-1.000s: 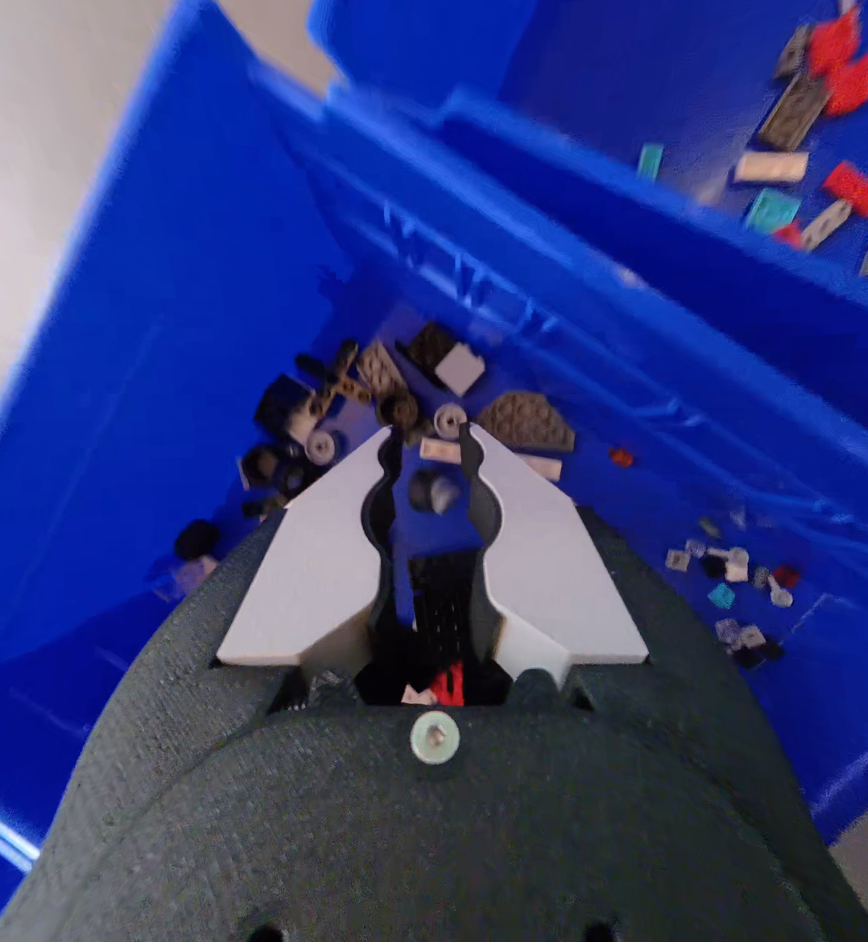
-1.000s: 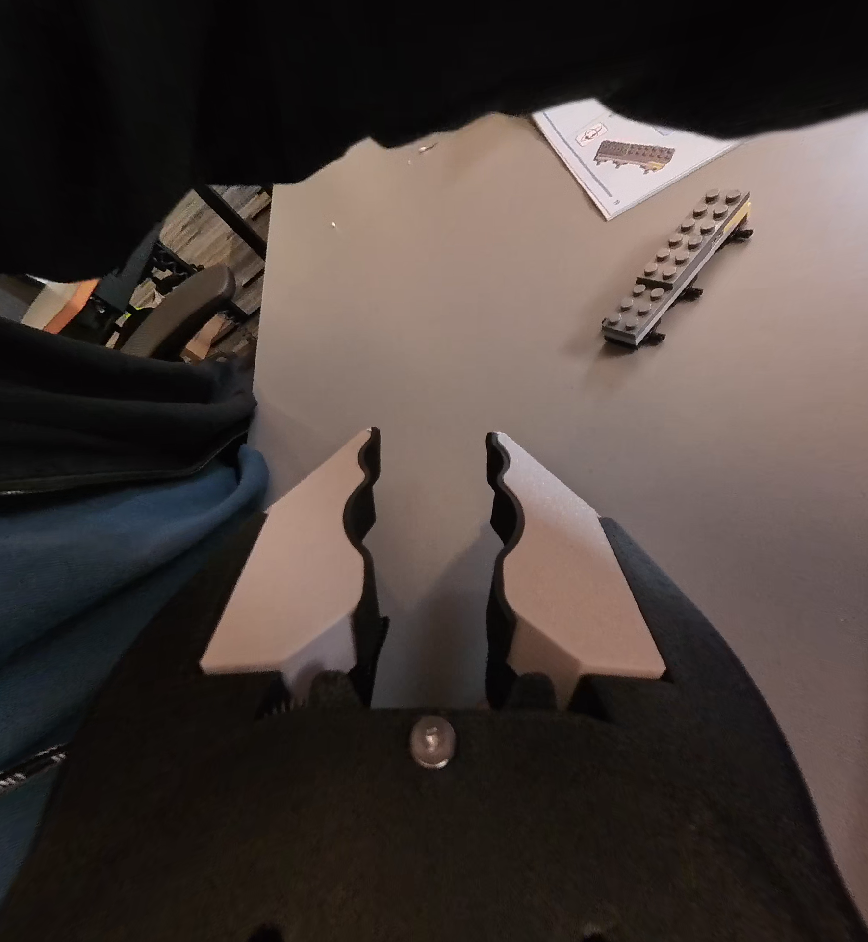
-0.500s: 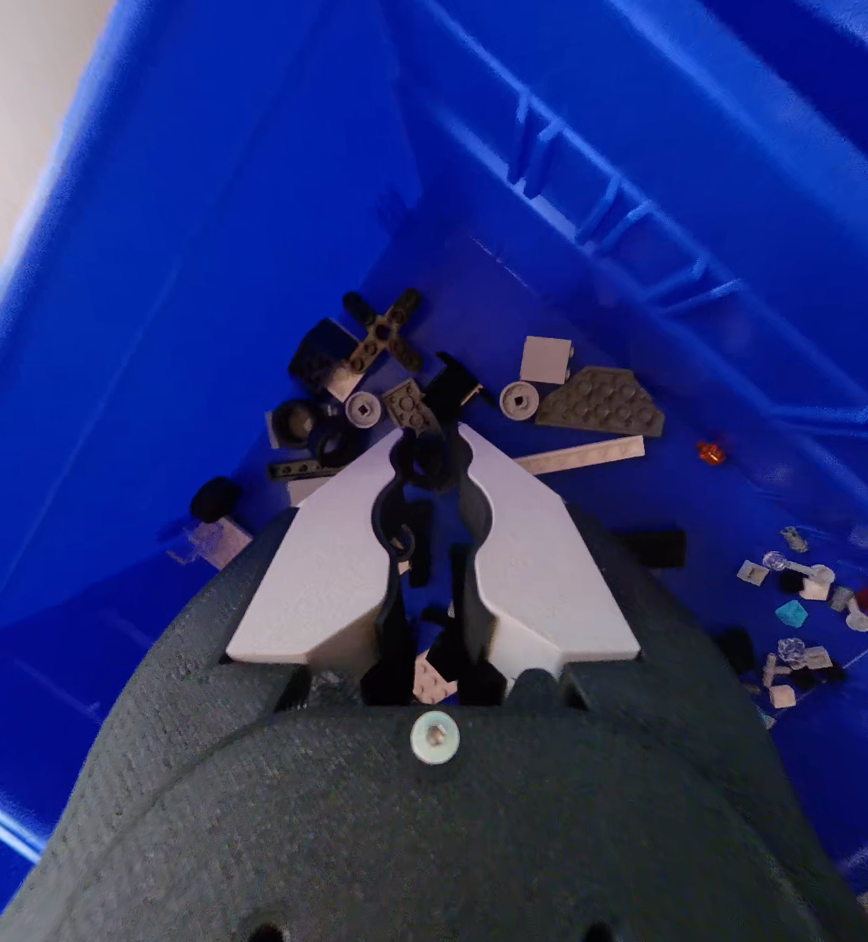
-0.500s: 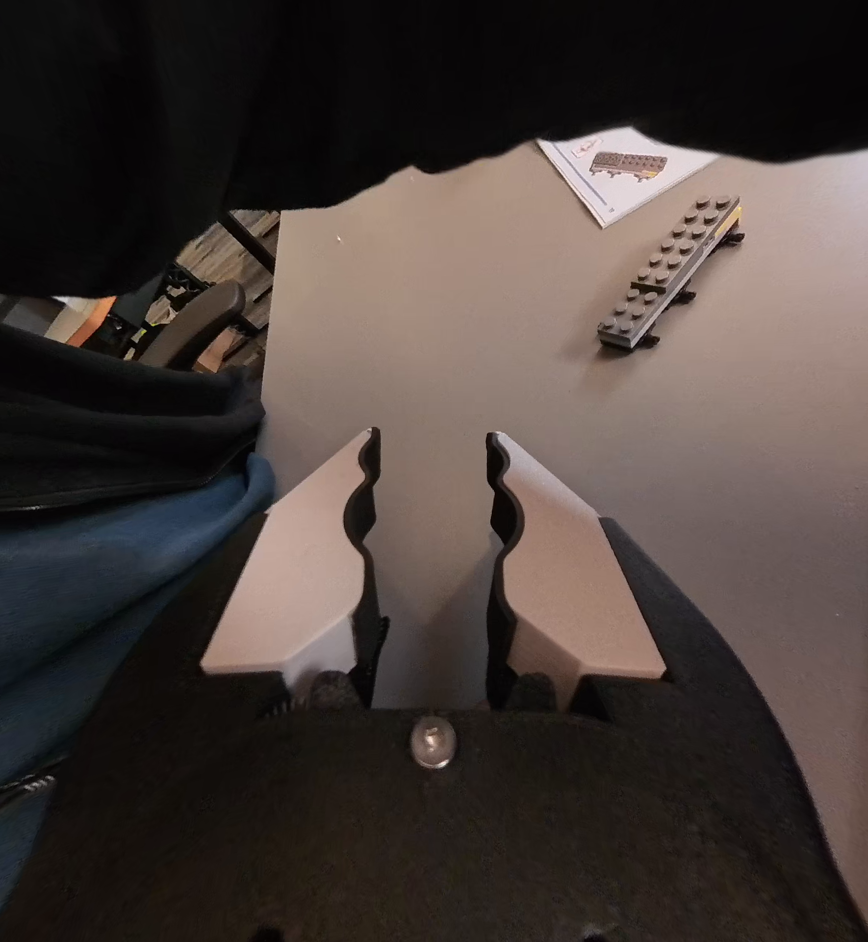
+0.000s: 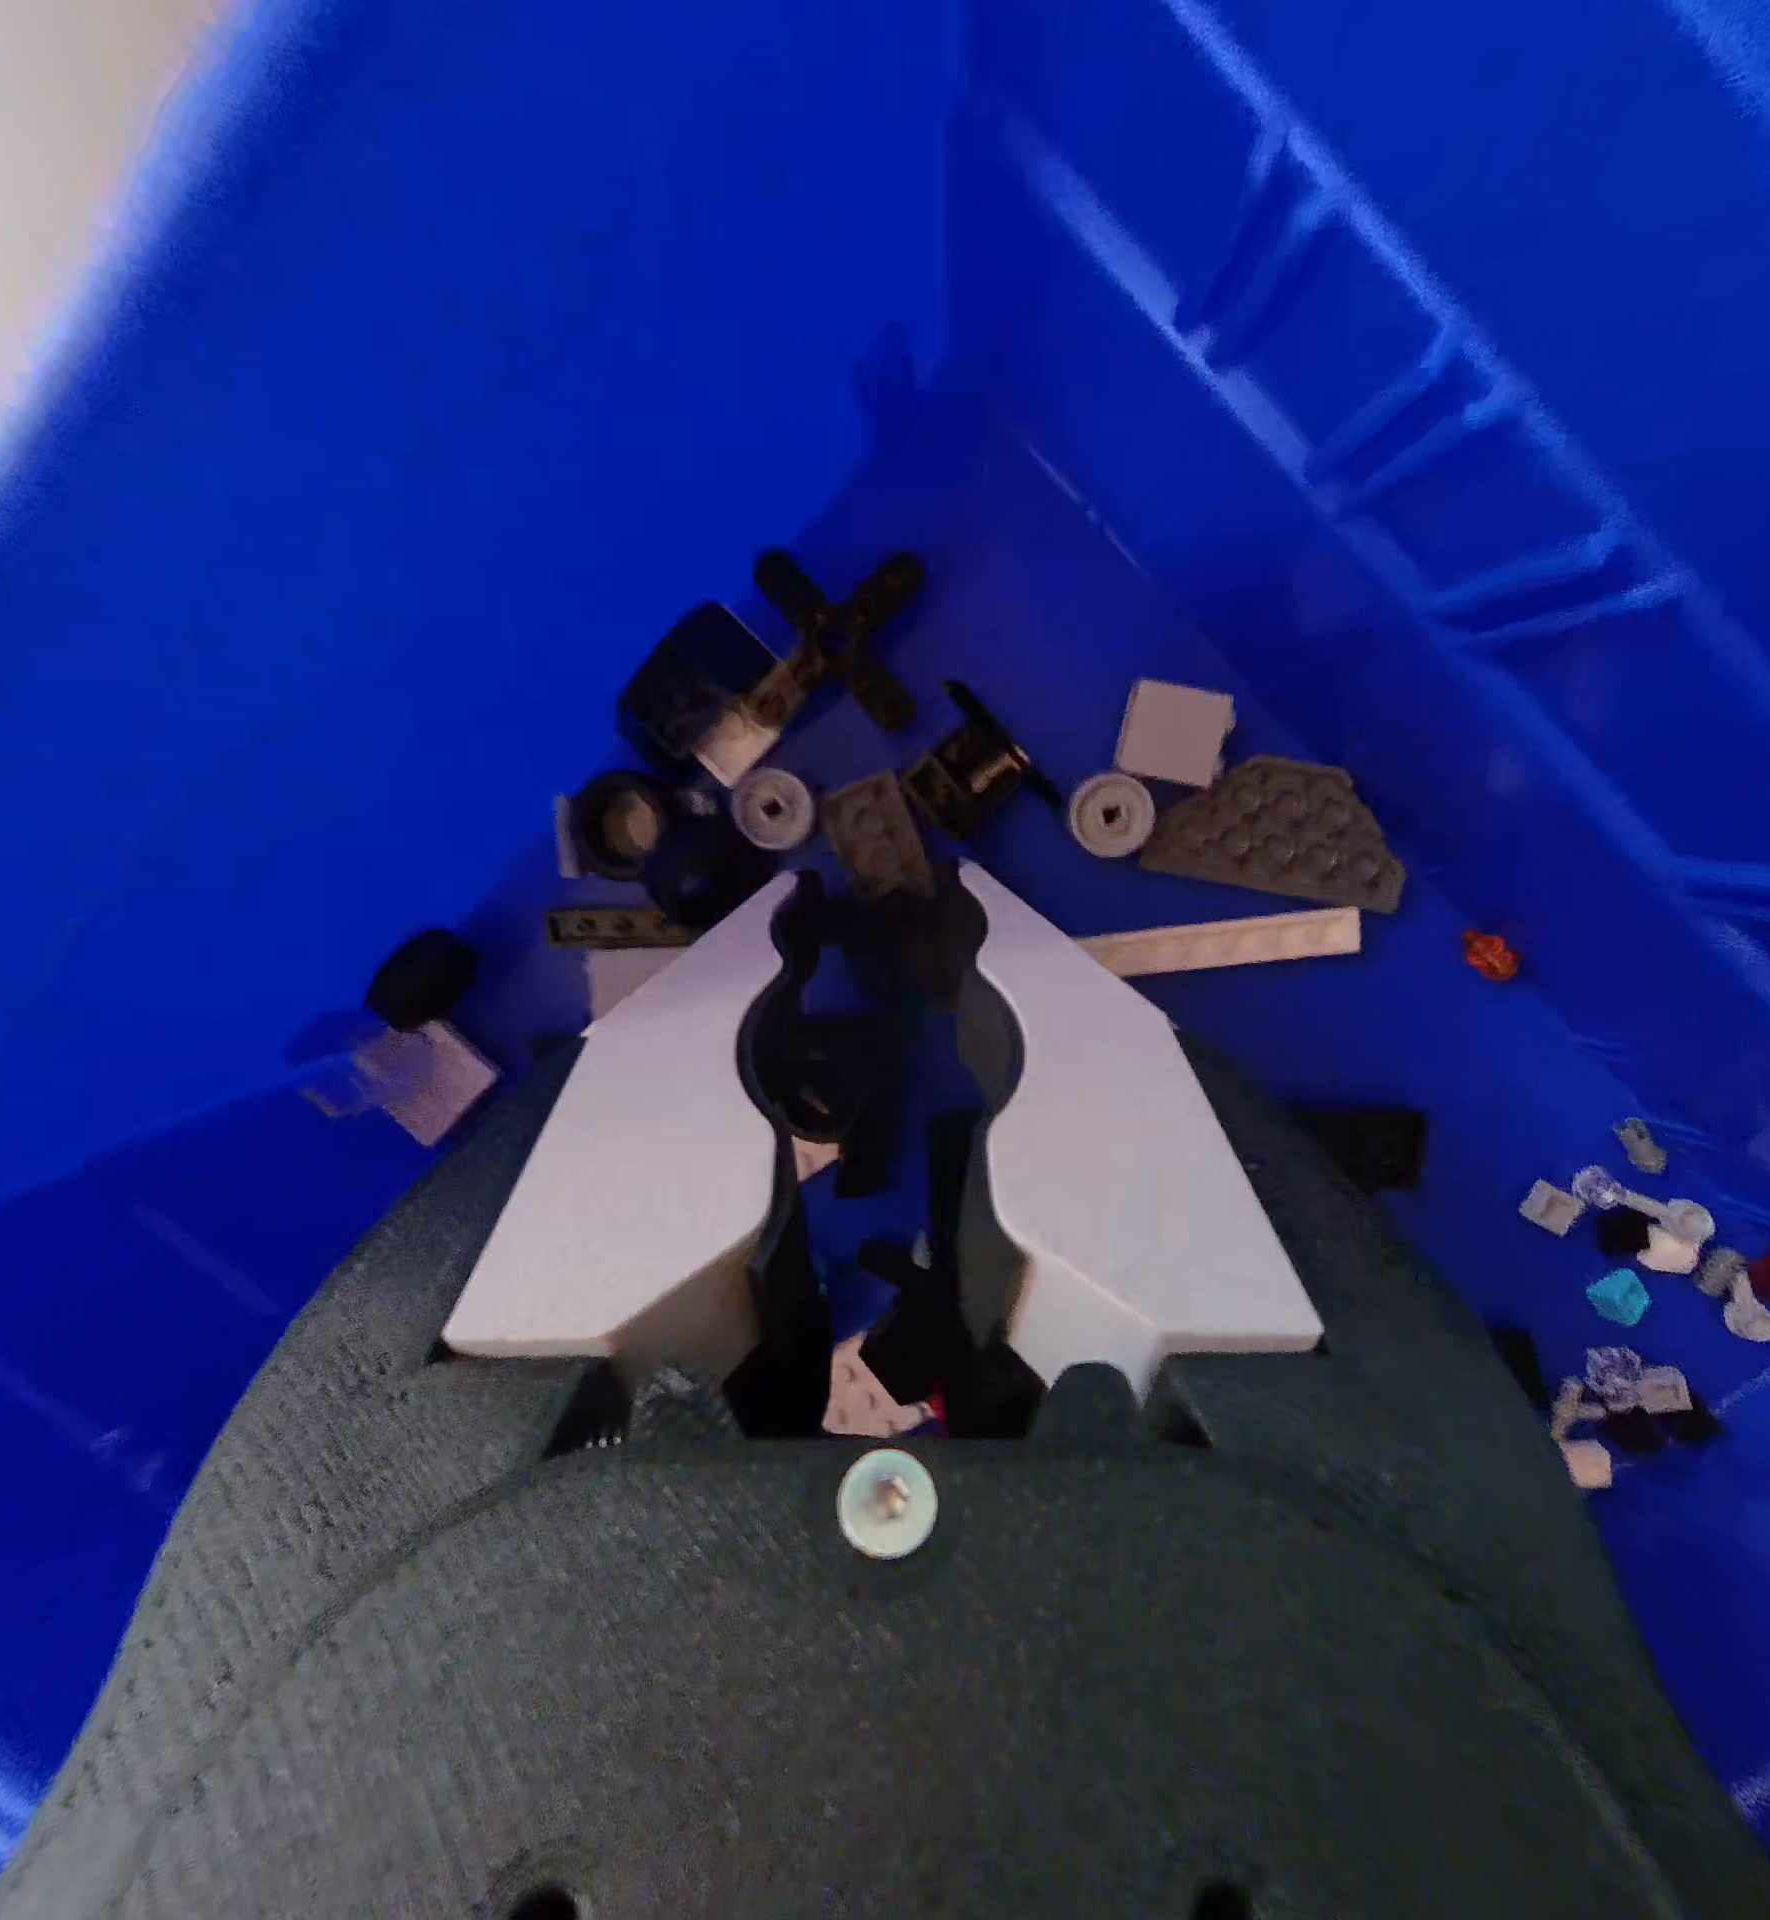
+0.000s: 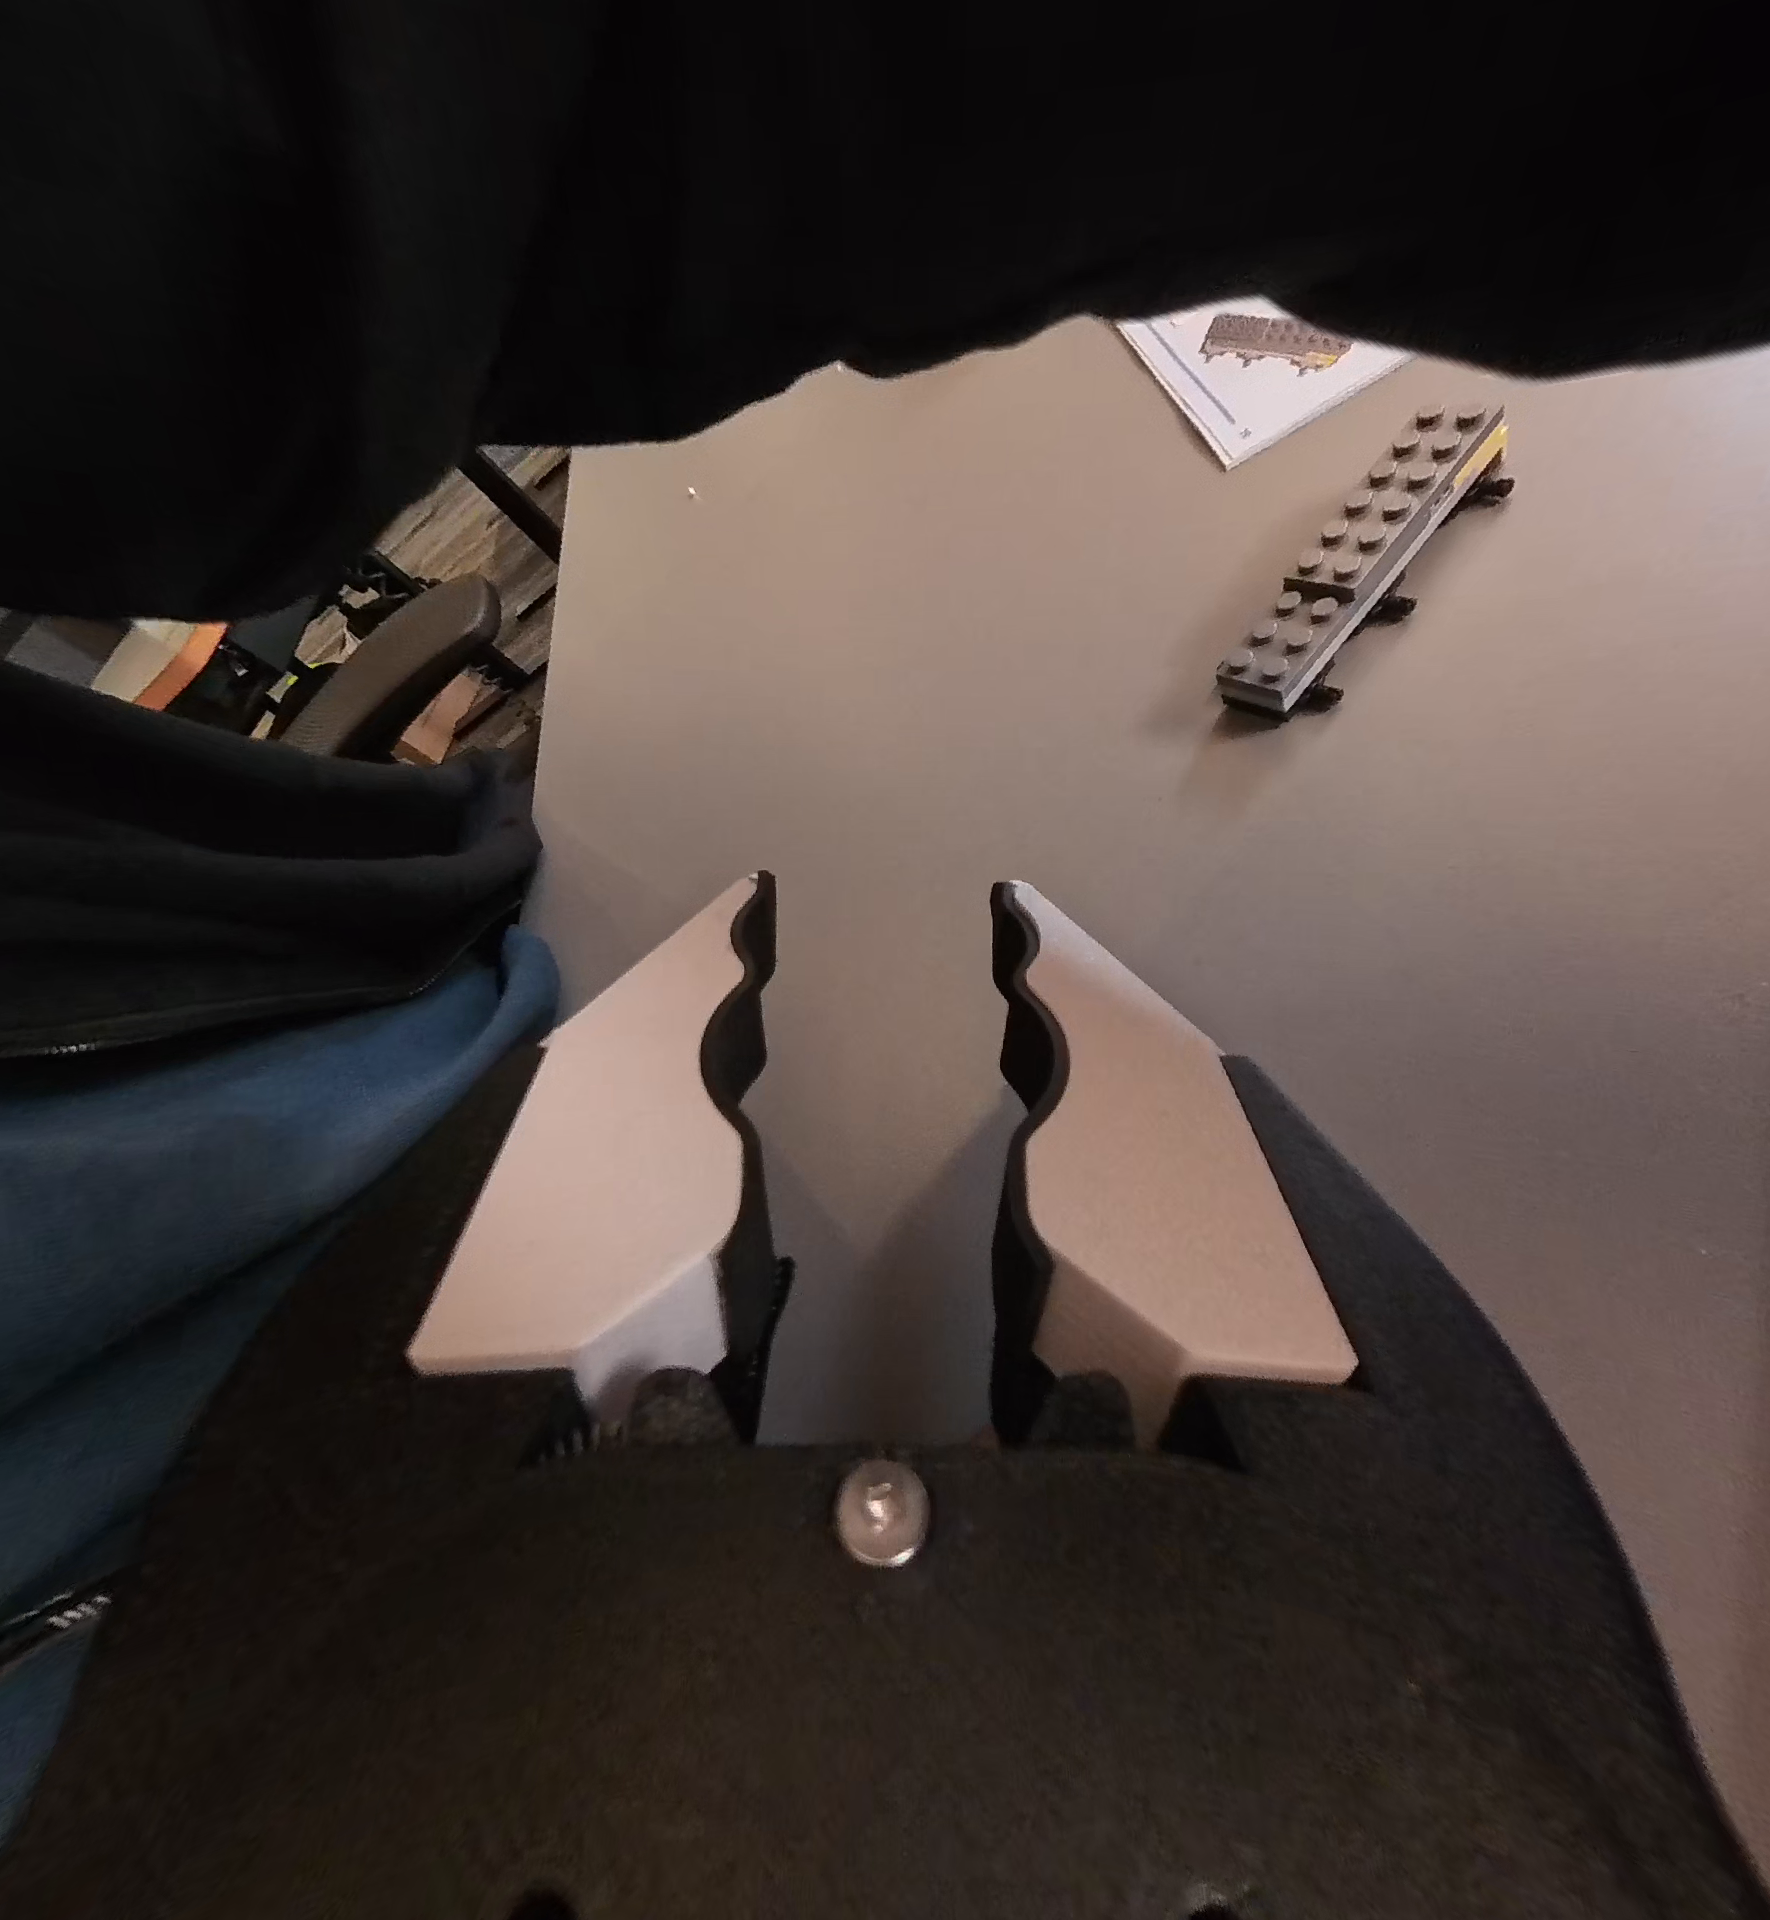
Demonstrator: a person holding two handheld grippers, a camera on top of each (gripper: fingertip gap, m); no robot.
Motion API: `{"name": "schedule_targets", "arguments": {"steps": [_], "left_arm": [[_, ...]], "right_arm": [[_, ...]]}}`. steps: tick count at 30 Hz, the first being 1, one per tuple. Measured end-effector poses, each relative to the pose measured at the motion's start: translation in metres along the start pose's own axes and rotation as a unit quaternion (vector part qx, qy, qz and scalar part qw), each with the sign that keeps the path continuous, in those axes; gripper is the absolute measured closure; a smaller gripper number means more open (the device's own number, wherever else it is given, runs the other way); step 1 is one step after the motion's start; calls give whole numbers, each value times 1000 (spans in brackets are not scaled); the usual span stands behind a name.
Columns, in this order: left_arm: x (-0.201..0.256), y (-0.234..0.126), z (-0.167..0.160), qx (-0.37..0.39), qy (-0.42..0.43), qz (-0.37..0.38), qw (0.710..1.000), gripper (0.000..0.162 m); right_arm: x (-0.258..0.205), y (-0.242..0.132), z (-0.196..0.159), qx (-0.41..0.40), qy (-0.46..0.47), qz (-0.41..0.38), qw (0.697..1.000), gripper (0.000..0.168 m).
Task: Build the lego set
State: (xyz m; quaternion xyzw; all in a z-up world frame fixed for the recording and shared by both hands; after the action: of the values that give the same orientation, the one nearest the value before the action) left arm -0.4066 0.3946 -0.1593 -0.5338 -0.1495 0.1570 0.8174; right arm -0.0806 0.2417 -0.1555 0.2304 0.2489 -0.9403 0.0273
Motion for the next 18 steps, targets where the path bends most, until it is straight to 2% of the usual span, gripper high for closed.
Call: {"name": "schedule_targets", "arguments": {"steps": [4,10,15,18], "left_arm": [[11,-3,-11,-30,-4,-24,999,139],[-3,-15,8,46,-14,4,999,135],[-16,3,28,109,-46,-4,993,133],[-14,9,30,106,-39,-7,994,125]], "right_arm": [[0,-1,0,3,2,1,1000,126],[0,1,-1,-3,-1,1,1000,126],[0,1,0,-2,-2,-2,1000,126],[0,0,0,0,0,-1,1000,126]]}}
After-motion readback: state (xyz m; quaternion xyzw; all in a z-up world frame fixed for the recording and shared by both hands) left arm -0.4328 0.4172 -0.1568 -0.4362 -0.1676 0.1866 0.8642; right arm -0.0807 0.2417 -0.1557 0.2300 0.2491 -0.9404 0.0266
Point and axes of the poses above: each gripper's, where its closed fingertips meet, y out along the fingers, z out of its top, x = y × z across the jaws, the point moved 5 cm from there along -y, back along the fingers, and after that the axes turned 9 degrees about -z, right-handed, at the moved point
